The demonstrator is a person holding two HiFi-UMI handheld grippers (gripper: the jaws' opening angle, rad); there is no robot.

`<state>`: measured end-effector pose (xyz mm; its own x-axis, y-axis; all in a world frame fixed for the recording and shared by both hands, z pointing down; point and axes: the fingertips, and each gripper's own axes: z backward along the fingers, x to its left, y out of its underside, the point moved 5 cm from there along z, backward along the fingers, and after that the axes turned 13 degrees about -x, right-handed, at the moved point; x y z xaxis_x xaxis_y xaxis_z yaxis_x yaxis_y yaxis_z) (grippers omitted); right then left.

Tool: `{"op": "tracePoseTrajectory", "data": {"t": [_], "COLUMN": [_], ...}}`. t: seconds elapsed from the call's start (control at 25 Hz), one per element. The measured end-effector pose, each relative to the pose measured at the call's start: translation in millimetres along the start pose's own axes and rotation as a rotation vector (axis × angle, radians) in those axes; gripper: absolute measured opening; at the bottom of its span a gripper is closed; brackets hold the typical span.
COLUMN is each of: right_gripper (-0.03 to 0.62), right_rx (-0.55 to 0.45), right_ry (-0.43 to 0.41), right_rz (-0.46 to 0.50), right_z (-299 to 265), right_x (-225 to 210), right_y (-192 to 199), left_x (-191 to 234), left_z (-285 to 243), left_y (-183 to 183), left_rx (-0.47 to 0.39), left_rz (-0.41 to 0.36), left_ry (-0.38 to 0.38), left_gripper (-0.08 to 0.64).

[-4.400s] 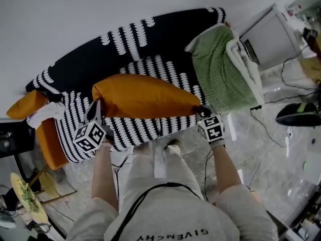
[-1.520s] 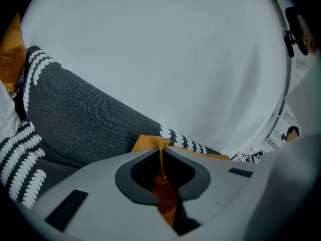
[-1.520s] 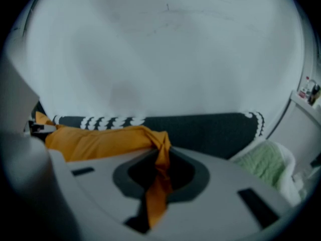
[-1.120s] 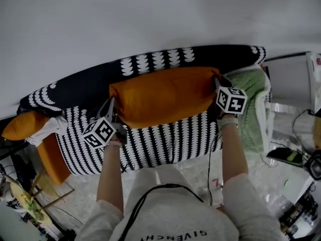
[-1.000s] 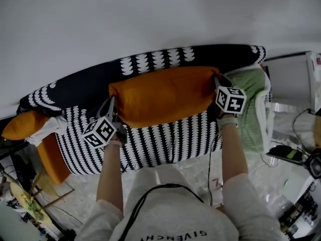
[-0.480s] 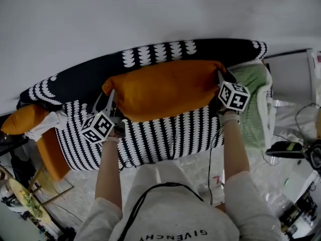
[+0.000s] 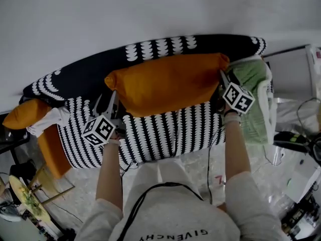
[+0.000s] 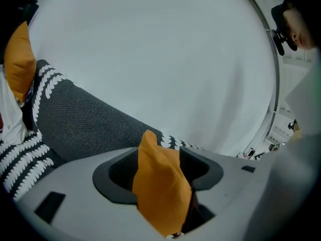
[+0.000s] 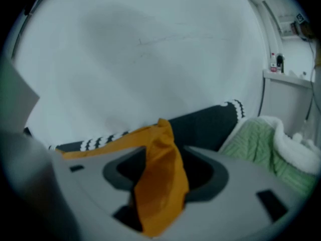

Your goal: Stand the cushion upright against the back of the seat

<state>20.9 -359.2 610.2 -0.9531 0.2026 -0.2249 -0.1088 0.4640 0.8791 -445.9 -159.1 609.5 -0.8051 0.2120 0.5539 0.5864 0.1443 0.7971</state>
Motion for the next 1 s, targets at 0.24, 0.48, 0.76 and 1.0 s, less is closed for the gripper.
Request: {"op": "tracePoseTrajectory", "data": {"t": [0.24,0.48,0.76,1.0], "right_gripper": [0.221,0.219,0.188,0.067], "right_rx": [0.026,0.075,0.089,0.042], "right_ry": [-0.049,-0.129,-0.227,-0.312], "right_rz": [0.021,0.029,0.0,-0.024], "right_z": [24.6,54.6,95.3,136.2], "right_x": [12.2,30.1,60.4,92.9], "right_y": [16.2,44.2,55.8,46.5], "left_x": [2.1,-1.3,-16.1,-36.9], "left_z": [24.8,45.9,66.9,87.7], "left_y": [6.4,11.6,16.0,9.5], "left_rx": [0.014,0.042,0.107,0.115], "left_rz": [-0.003,-0.023,-0.107,-0.136], "left_ry": [0.01,0.046,0.13,0.219], "left_gripper": [0.259,0.259,0.259,0.259]}}
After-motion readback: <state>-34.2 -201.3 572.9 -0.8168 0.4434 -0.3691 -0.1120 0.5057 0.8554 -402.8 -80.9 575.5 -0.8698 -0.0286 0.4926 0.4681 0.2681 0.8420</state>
